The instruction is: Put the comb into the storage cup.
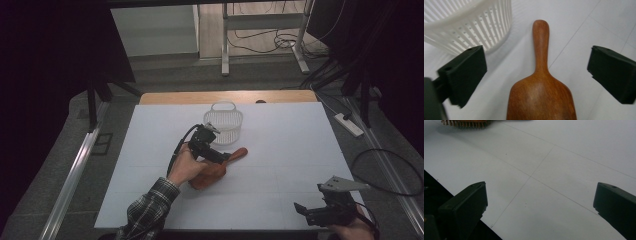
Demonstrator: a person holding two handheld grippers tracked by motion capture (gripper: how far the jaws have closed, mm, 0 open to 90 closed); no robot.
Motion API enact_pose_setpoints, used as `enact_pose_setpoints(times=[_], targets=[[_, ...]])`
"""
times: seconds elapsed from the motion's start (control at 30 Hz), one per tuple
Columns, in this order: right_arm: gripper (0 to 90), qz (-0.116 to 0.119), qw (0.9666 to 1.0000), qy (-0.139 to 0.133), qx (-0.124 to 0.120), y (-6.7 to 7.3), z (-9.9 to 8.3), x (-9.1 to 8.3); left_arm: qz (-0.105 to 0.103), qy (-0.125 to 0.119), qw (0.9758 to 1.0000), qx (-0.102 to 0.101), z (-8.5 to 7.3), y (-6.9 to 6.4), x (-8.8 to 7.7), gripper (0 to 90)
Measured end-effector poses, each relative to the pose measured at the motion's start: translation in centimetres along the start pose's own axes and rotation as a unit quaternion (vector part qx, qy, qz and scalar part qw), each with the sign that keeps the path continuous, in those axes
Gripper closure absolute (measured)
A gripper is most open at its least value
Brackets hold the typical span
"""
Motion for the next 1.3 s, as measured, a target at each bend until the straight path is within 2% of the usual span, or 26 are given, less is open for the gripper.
enact_pose_setpoints(times=[0.1,0.23,0.43,0.57,0.97,1.3], targets=[[0.0,0.000,1.0000,0.000,0.000,0.0,0.0,0.0,0.003,0.000,1.0000,-0.004,0.0,0.2,-0.2,21.3],[0.0,0.000,1.0000,0.001,0.000,0.0,0.0,0.0,0.003,0.010,0.9999,-0.002,0.0,0.2,0.0,48.1],[0.0,0.000,1.0000,0.001,0.000,0.0,0.0,0.0,-0.002,0.016,0.9999,0.004,0.2,0.1,0.5,71.5],[0.0,0.000,1.0000,0.001,0.000,0.0,0.0,0.0,-0.004,0.010,0.9999,-0.001,0.5,0.2,0.5,88.8],[0.0,-0.001,1.0000,0.002,-0.001,0.0,0.0,0.0,-0.006,0.044,0.9987,-0.023,-0.2,0.5,2.5,88.9],[0.0,-0.001,1.0000,0.003,-0.001,0.0,0.0,0.1,-0.006,0.067,0.9973,-0.030,-0.8,0.7,3.8,89.0]])
Point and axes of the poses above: each handheld gripper's, and its own axes: x roughly forward along the jaws, z roughly out of its top, y roughly to its left, the point moved 4 cm from there along x, roughly forward along the jaws, and after that the axes turned 5 degrees about x, right-handed, at the moved point
